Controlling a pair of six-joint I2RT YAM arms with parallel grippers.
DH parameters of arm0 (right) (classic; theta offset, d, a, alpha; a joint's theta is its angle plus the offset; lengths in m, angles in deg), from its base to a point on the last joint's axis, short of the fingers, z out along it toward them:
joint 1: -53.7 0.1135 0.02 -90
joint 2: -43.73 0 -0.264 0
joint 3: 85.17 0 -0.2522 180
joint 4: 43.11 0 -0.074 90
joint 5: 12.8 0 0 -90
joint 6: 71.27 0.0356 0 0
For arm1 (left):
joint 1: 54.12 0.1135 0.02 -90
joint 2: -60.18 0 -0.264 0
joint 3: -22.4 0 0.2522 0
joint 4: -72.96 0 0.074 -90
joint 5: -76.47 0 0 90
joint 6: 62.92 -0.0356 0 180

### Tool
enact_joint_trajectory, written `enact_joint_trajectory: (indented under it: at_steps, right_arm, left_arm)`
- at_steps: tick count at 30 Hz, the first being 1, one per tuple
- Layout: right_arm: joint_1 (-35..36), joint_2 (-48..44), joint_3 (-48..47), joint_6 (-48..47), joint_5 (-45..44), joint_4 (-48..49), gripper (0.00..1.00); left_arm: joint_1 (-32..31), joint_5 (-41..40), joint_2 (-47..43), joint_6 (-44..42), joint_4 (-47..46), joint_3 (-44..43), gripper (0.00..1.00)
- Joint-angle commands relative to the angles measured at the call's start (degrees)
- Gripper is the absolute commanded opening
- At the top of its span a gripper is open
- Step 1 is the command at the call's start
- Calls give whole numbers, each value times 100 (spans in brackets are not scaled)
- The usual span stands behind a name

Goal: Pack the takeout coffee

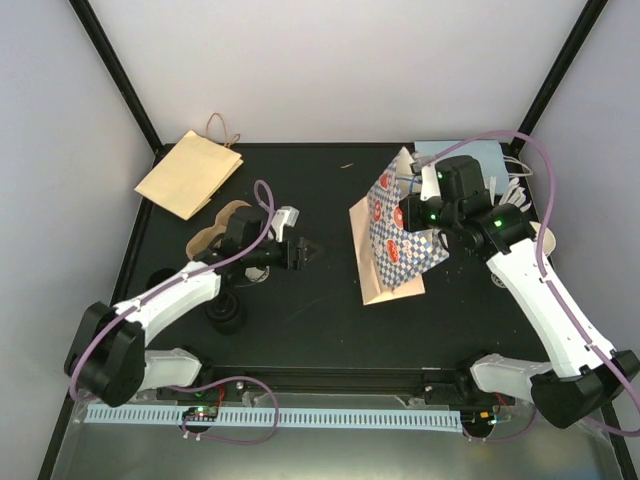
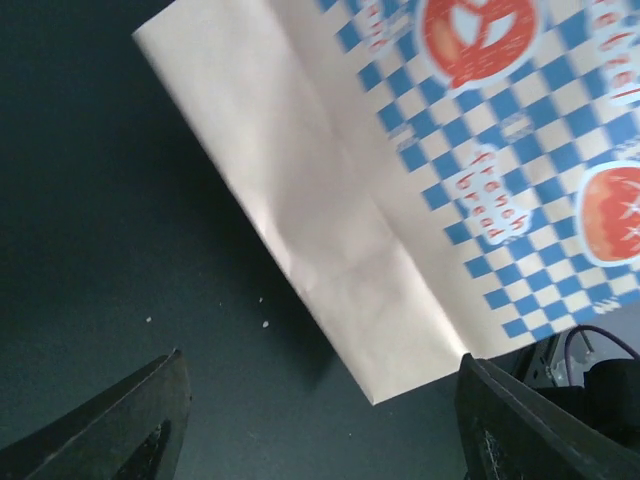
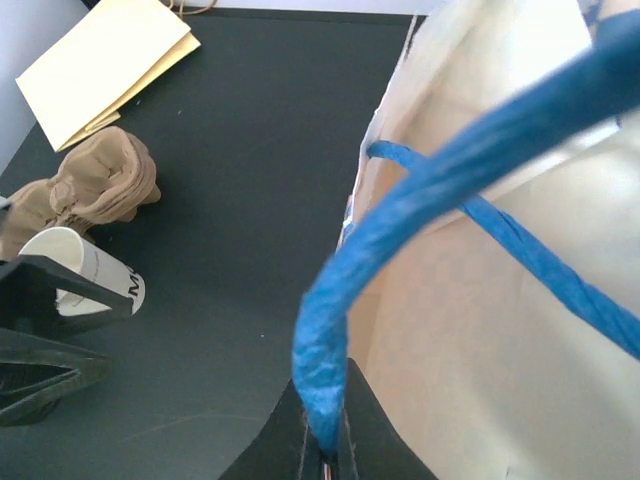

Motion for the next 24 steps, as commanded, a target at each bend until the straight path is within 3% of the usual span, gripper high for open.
enact_joint_trajectory:
  at_steps: [1, 9, 12, 19, 24]
  right_arm:
    - [278, 108, -237, -65, -461, -1, 2]
    - [714, 357, -294, 3, -800, -20, 7]
    - [840, 479, -344, 11, -837, -64, 9]
    - [971, 517, -400, -7, -579, -3, 21]
    - [984, 539, -399, -31, -312, 32, 24]
  left_arm:
    - [28, -335, -537, -344, 402, -76, 76]
    - [28, -561, -1024, -483, 672, -149, 87]
    - [30, -623, -1174, -470, 721, -140, 98]
    - [47, -1605, -1611, -335, 1168, -249, 99]
    - [77, -1505, -1862, -336, 976, -192, 99]
